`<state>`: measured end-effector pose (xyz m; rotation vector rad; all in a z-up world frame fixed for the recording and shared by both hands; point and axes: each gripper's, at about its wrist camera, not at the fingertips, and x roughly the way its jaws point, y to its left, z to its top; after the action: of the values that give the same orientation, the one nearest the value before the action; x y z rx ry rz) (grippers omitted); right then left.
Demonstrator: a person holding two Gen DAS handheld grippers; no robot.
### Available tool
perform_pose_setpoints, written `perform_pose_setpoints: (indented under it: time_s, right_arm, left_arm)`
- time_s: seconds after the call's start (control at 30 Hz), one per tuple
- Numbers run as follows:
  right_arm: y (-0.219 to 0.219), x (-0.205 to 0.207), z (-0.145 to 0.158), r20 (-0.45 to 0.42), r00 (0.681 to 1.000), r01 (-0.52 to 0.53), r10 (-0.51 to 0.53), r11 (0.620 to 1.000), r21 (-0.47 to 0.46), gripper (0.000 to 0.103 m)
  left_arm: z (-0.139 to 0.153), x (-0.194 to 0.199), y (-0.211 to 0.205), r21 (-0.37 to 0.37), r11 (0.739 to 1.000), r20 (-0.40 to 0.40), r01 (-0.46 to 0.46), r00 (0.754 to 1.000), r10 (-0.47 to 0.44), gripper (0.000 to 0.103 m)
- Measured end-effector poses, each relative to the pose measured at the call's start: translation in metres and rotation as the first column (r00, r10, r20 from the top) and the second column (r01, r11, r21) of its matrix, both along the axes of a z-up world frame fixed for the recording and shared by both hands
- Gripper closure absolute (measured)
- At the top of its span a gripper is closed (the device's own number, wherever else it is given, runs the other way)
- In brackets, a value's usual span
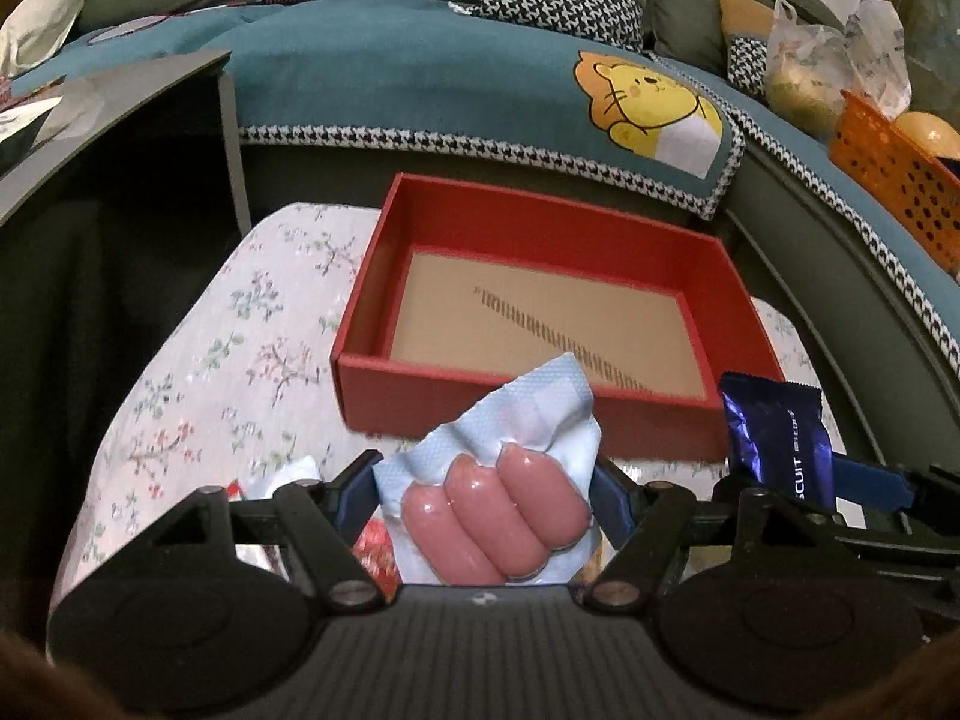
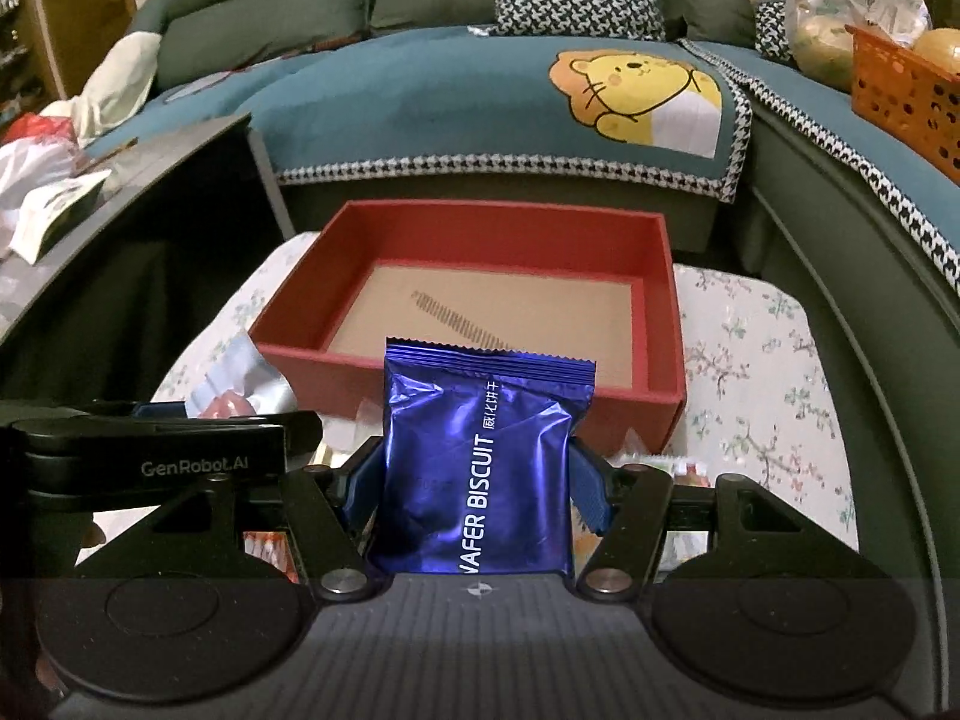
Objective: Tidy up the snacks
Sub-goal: 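Lift and carry sausage pack with left tool while right tool carries wafer packet to red box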
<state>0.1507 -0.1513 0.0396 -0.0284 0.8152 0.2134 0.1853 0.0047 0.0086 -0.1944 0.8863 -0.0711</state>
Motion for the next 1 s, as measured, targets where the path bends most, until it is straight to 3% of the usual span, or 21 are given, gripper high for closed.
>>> perform_pose_setpoints:
  time_s: [0.47, 1.0]
  right_arm:
    - [-0.008, 0.051, 0.005, 0.02, 0.999, 0.038, -0.039, 0.999, 0.023, 0.034]
    - [-0.008, 0.101, -0.006, 0.027, 0.998, 0.057, -0.057, 0.998, 0.013, 0.034]
  left_arm:
    - [0.007, 0.053, -0.007, 0.026, 0.999, 0.038, -0.03, 0.999, 0.029, 0.013]
    - [-0.005, 0.106, -0.015, 0.076, 0.996, 0.059, -0.055, 0.997, 0.051, 0.013]
